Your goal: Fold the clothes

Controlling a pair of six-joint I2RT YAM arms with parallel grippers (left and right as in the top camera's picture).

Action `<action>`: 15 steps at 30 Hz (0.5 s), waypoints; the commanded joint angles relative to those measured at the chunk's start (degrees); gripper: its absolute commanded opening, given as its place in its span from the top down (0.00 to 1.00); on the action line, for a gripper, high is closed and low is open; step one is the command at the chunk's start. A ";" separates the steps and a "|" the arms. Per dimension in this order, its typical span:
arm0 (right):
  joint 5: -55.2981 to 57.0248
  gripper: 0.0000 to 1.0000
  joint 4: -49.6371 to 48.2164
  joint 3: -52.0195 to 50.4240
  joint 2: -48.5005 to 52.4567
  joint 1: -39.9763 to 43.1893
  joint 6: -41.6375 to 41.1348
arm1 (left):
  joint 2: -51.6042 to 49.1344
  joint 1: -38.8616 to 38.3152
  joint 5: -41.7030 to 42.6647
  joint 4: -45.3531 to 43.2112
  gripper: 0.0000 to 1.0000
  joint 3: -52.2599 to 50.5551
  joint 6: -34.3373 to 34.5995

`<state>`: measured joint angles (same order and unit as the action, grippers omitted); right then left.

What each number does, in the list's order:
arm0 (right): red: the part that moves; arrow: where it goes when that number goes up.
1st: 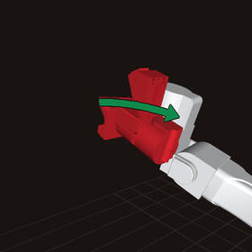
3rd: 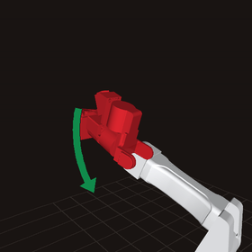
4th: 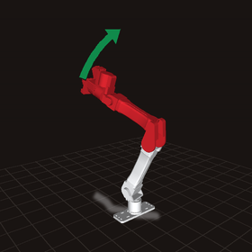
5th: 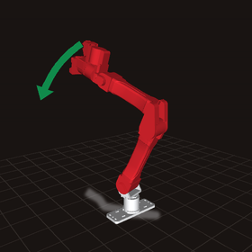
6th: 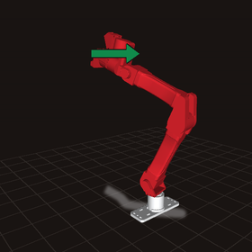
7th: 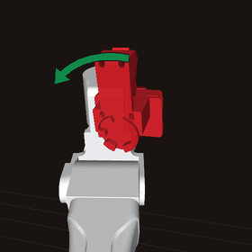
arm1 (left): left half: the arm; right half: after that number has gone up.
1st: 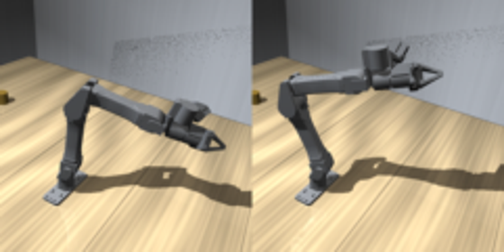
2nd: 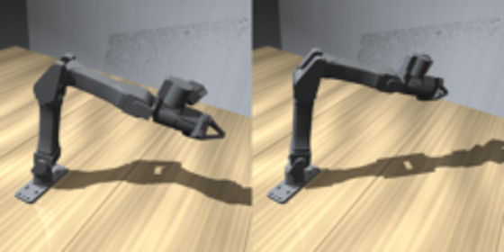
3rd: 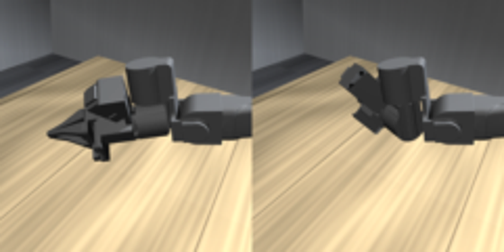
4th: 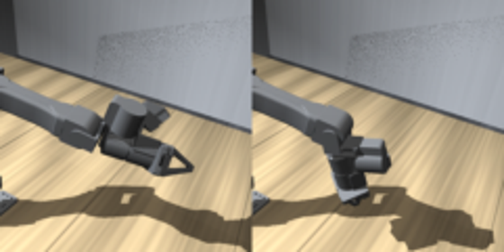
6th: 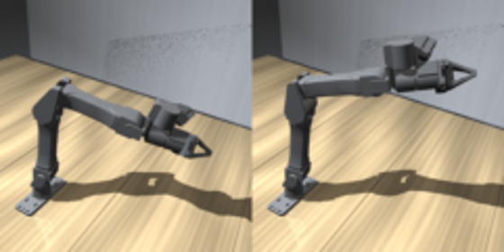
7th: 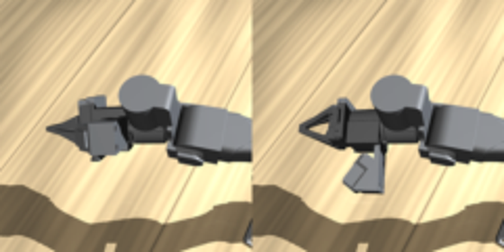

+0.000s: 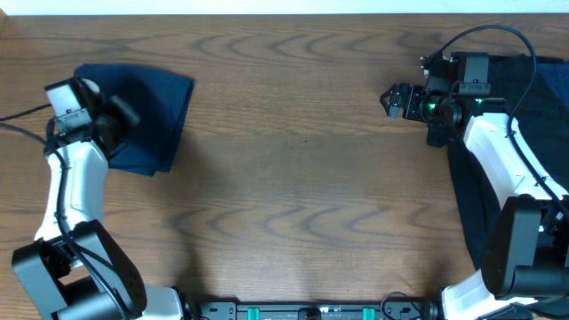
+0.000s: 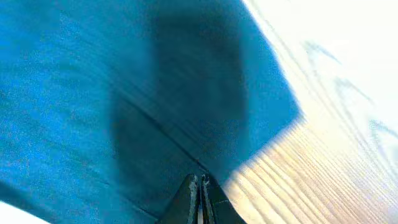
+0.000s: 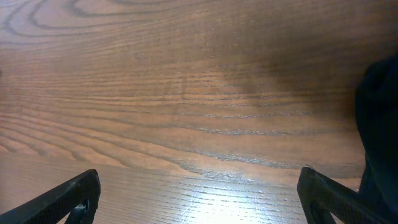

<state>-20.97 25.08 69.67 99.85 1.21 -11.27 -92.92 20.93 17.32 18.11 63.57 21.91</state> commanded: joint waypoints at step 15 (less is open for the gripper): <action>0.00 0.01 0.07 -0.04 -0.09 0.33 0.20 | 1.68 -13.33 7.45 4.96 0.21 1.05 -11.41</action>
<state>-20.97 25.06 69.67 99.85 1.21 -11.27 -92.47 8.51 24.21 22.59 63.57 13.80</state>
